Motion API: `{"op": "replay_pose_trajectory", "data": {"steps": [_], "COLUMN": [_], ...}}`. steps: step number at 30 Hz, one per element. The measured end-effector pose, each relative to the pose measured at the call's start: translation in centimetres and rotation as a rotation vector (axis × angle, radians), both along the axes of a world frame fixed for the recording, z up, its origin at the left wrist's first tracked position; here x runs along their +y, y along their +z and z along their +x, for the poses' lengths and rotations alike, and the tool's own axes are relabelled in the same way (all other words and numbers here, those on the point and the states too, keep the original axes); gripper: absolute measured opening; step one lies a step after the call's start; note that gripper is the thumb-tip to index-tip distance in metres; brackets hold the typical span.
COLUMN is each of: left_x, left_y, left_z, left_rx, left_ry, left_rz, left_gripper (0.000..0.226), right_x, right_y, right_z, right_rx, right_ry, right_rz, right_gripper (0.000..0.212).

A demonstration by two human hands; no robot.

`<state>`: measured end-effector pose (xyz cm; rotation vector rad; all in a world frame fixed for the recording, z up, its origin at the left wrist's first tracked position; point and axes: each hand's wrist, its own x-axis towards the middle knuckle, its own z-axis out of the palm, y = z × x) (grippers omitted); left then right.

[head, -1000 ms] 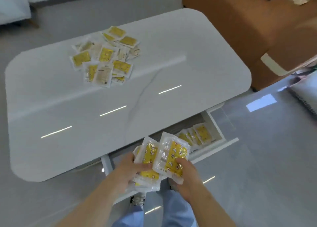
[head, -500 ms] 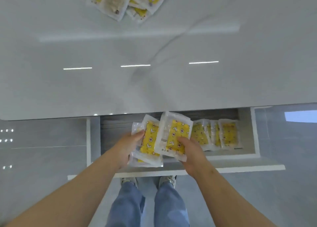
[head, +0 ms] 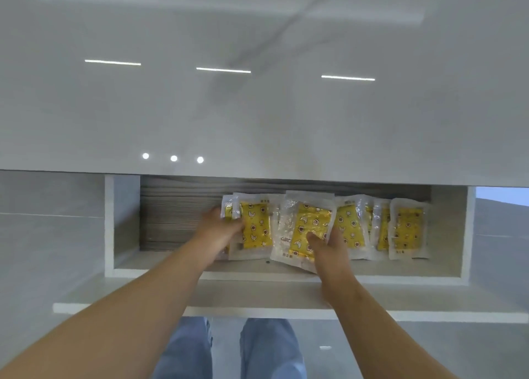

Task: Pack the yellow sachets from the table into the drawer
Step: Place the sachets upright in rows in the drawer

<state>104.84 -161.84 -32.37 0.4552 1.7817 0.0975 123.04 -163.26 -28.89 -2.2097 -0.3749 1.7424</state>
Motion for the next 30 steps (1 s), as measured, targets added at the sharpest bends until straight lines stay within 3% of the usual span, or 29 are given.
{"op": "replay_pose_trajectory", "data": {"steps": [3, 7, 9, 11, 13, 15, 17, 19, 22, 25, 27, 30], "left_x": [-0.1, -0.2, -0.2, 0.0, 0.0, 0.6, 1.5, 1.9, 2.2, 1.6, 0.8, -0.3], "left_y": [-0.8, -1.4, -1.4, -0.8, 0.4, 1.9, 3.1, 3.2, 2.4, 1.2, 0.4, -0.4], "left_z": [-0.8, -2.0, -2.3, -2.5, -2.7, -2.5, -2.4, -3.3, -5.2, -7.2, -8.6, -9.2], "left_rx": [0.098, 0.175, 0.198, 0.282, 0.37, 0.207, -0.123, -0.286, -0.125, 0.153, 0.178, 0.155], "left_ry": [0.011, 0.03, -0.027, -0.216, -0.355, -0.292, -0.081, 0.104, 0.09, -0.038, -0.042, -0.088], "left_rz": [-0.012, -0.046, -0.058, -0.013, 0.169, 0.279, 0.167, 0.071, 0.121, 0.179, 0.172, 0.129], "left_gripper": [0.026, 0.025, 0.02, 0.015, 0.032, 0.041, 0.042, 0.044, 0.041, 0.041, 0.047, 0.066], "right_x": [0.1, -0.1, -0.3, -0.3, -0.1, -0.1, 0.1, 0.5, 1.2, 1.6, 1.9, 2.1], "right_y": [-0.2, -0.3, -0.2, -0.3, -0.2, -0.3, -0.2, 0.1, 0.4, -0.3, -1.0, -2.1], "right_z": [0.0, -0.4, -0.9, -1.4, -2.2, -3.1, -4.2, -5.4, -6.8, -7.8, -8.3, -9.1], "right_rx": [-0.025, -0.018, 0.021, 0.069, 0.147, 0.251, 0.36, 0.421, 0.305, 0.113, 0.079, -0.073], "right_ry": [-0.086, -0.132, -0.111, -0.091, -0.106, -0.094, -0.066, 0.01, 0.236, 0.274, 0.259, 0.581], "right_rz": [-0.019, -0.023, -0.023, -0.04, -0.071, -0.109, -0.16, -0.164, -0.102, -0.014, -0.006, -0.035], "right_gripper": [0.063, 0.06, 0.047, 0.025, 0.018, 0.024, 0.037, 0.023, 0.017, 0.02, 0.027, 0.033]}}
